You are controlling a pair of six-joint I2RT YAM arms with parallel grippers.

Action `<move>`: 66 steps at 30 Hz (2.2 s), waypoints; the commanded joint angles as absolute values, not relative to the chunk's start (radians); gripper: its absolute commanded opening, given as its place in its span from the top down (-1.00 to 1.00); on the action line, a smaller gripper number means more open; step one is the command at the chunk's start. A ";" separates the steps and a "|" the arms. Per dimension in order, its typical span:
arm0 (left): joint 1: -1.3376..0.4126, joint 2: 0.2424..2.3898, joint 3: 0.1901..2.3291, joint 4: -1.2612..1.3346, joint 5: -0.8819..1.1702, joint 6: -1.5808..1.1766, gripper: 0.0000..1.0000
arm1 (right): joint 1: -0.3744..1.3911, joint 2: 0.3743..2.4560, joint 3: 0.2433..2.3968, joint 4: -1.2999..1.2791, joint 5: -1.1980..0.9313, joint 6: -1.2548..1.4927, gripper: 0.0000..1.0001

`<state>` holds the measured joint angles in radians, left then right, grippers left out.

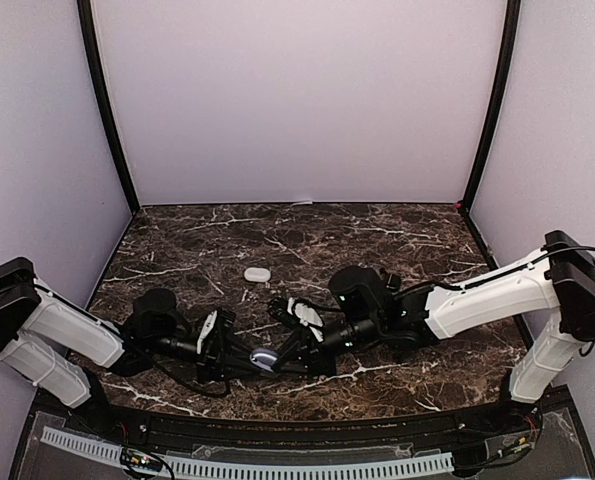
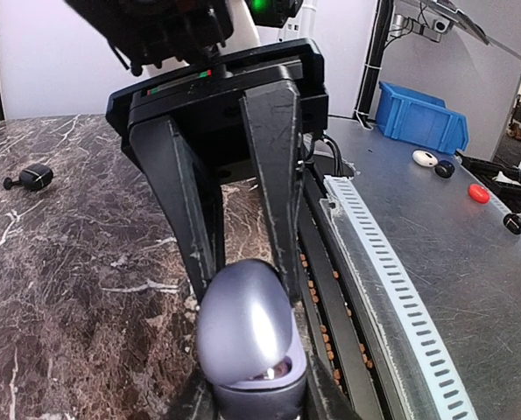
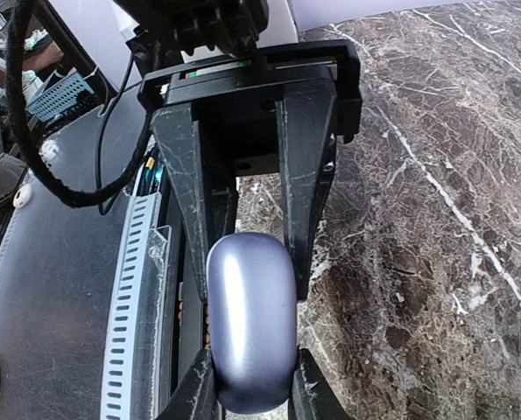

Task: Insert the wireless bluetooth earbuds into the charging case
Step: Open the charging case with the earbuds.

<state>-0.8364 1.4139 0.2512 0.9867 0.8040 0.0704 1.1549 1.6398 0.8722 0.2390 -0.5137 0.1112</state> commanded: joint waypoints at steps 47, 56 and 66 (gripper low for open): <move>-0.829 1.442 0.274 1.051 0.770 0.027 0.41 | 1.213 1.672 0.863 0.412 -0.535 0.135 0.02; -0.827 1.467 0.288 1.052 0.767 0.003 0.39 | 1.222 1.709 0.899 0.382 -0.452 0.165 0.13; -0.812 1.453 0.243 1.205 0.952 -0.046 0.18 | 1.219 1.700 0.887 0.372 -0.455 0.162 0.48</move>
